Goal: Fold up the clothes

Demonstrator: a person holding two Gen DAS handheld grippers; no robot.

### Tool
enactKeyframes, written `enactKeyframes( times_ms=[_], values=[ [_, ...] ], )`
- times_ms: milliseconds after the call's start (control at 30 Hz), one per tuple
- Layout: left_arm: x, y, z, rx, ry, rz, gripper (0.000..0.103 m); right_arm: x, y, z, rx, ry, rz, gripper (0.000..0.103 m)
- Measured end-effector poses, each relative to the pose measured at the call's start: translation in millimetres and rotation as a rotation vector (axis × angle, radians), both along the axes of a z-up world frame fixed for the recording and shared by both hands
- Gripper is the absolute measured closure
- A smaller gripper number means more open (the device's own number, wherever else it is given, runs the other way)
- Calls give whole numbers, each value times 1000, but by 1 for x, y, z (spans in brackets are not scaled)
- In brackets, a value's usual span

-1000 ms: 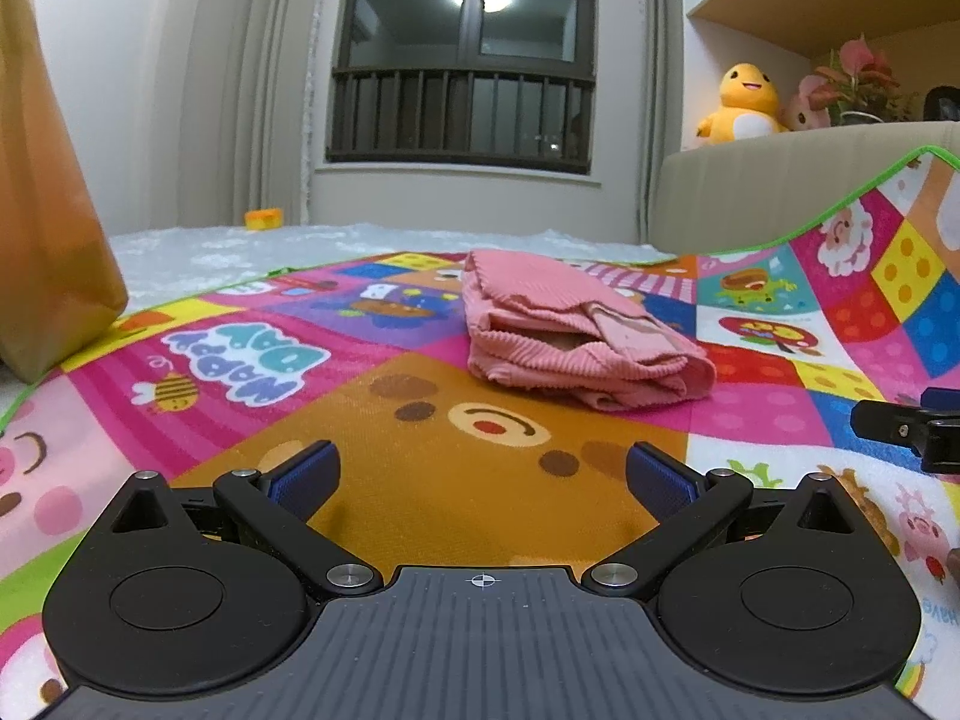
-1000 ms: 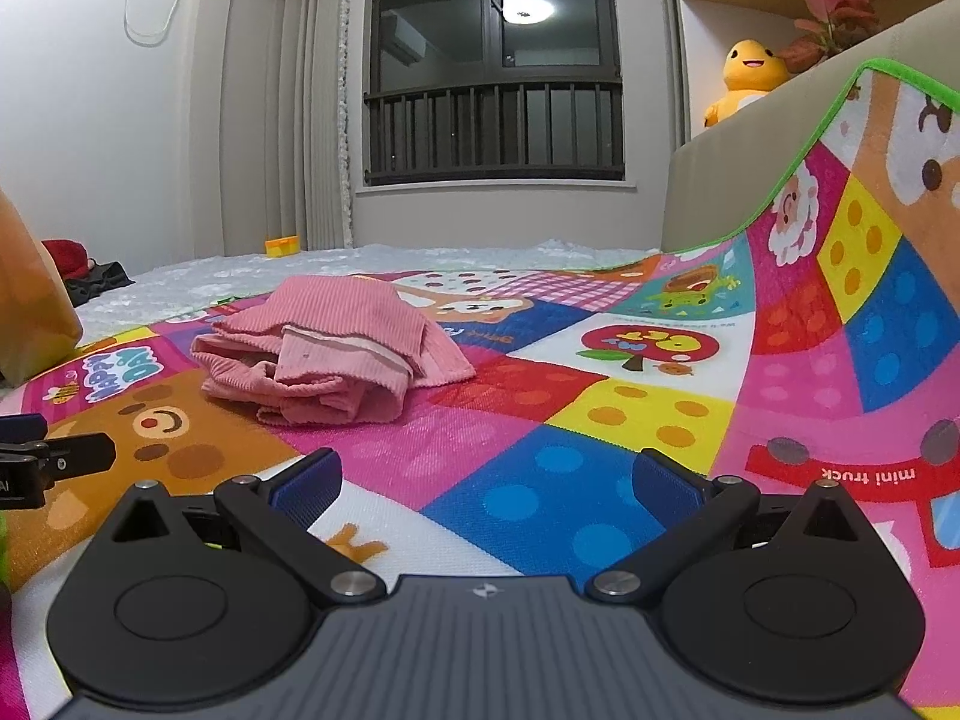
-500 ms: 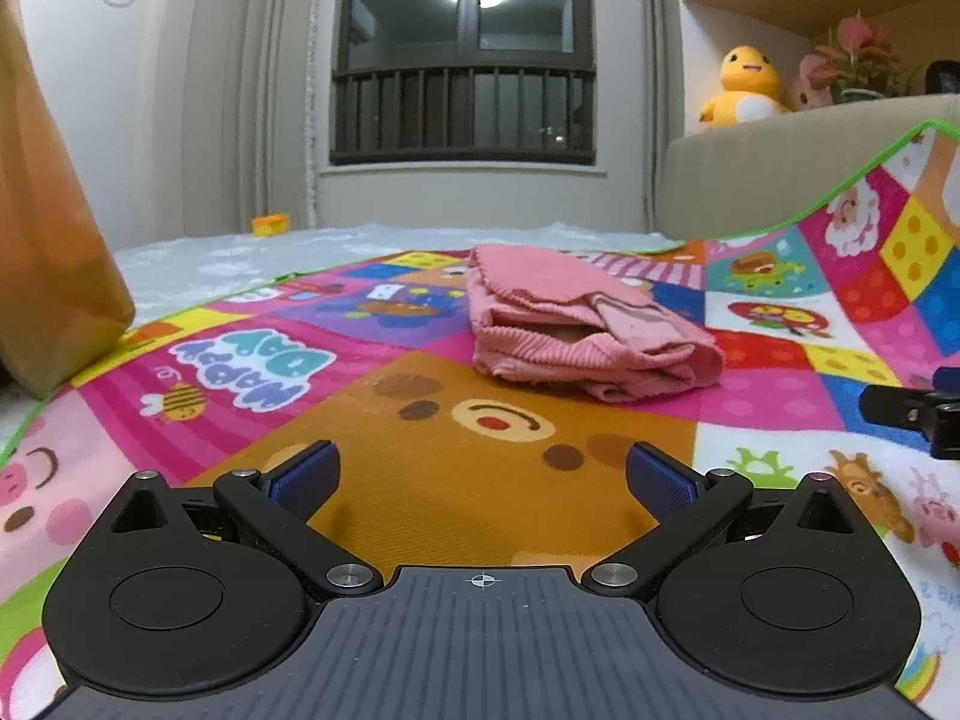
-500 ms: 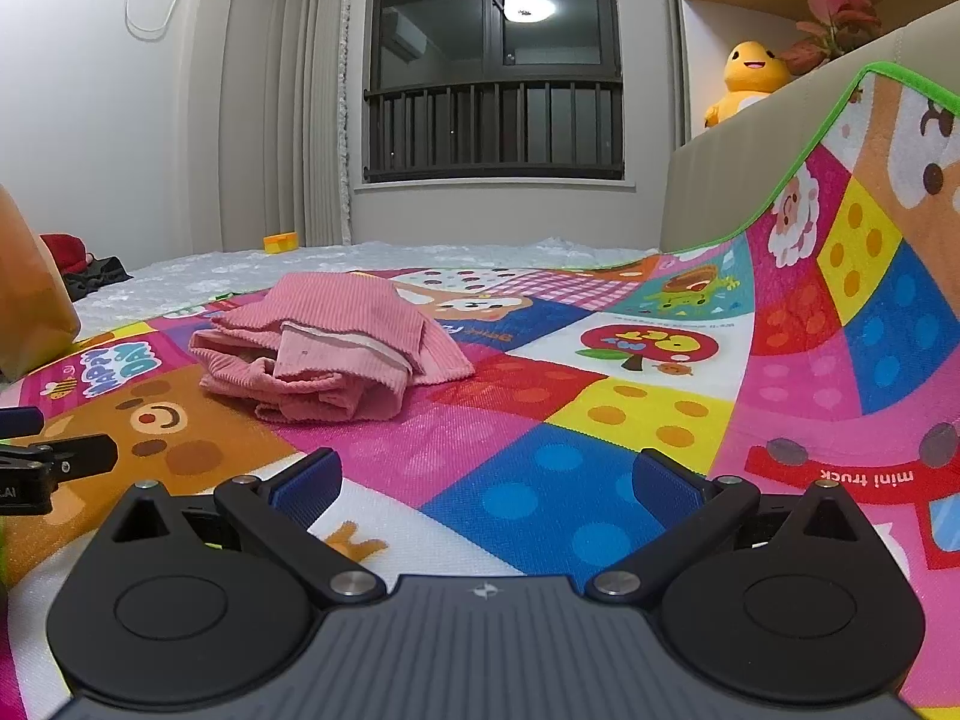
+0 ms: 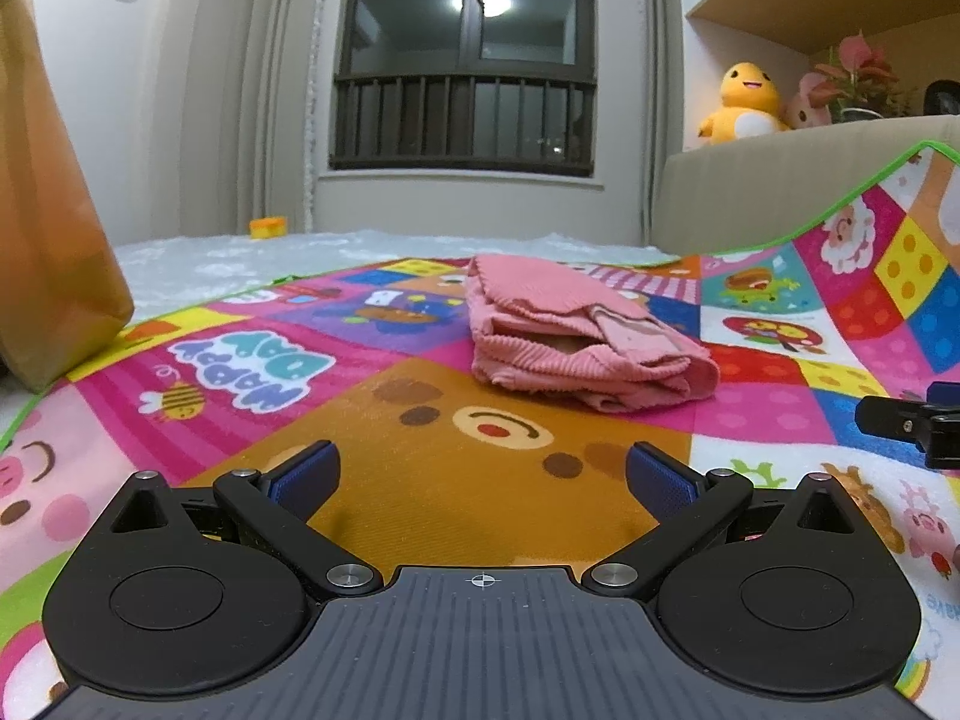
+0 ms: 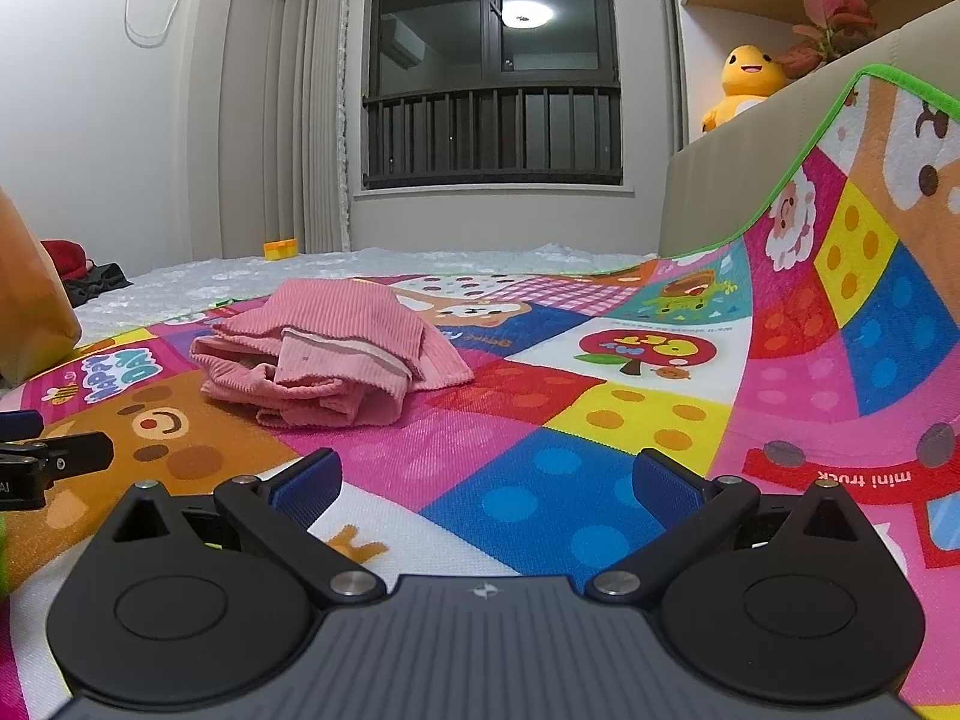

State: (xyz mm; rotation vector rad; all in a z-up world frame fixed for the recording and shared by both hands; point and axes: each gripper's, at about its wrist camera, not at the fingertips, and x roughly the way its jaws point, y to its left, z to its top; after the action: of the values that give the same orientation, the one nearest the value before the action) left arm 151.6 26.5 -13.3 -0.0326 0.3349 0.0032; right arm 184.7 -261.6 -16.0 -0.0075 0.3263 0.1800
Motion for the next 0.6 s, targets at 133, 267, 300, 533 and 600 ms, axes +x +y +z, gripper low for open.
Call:
enactKeyframes(
  times_ms=[133, 267, 300, 533, 600],
  values=[
    [-1, -1, 0, 6, -3, 6, 0, 0, -1, 0, 5, -4, 1, 0],
    [0, 1, -1, -2, -1, 6, 0, -1, -2, 0, 10, -12, 1, 0],
    [1, 1, -1, -5, 0, 7, 0, -1, -2, 0, 11, -14, 2, 0],
    [1, 2, -1, -6, 2, 8, 0, -2, -5, 0, 27, -18, 2, 0],
    [0, 1, -1, -5, 0, 9, 0, -2, -6, 0, 30, -20, 2, 0]
  ],
)
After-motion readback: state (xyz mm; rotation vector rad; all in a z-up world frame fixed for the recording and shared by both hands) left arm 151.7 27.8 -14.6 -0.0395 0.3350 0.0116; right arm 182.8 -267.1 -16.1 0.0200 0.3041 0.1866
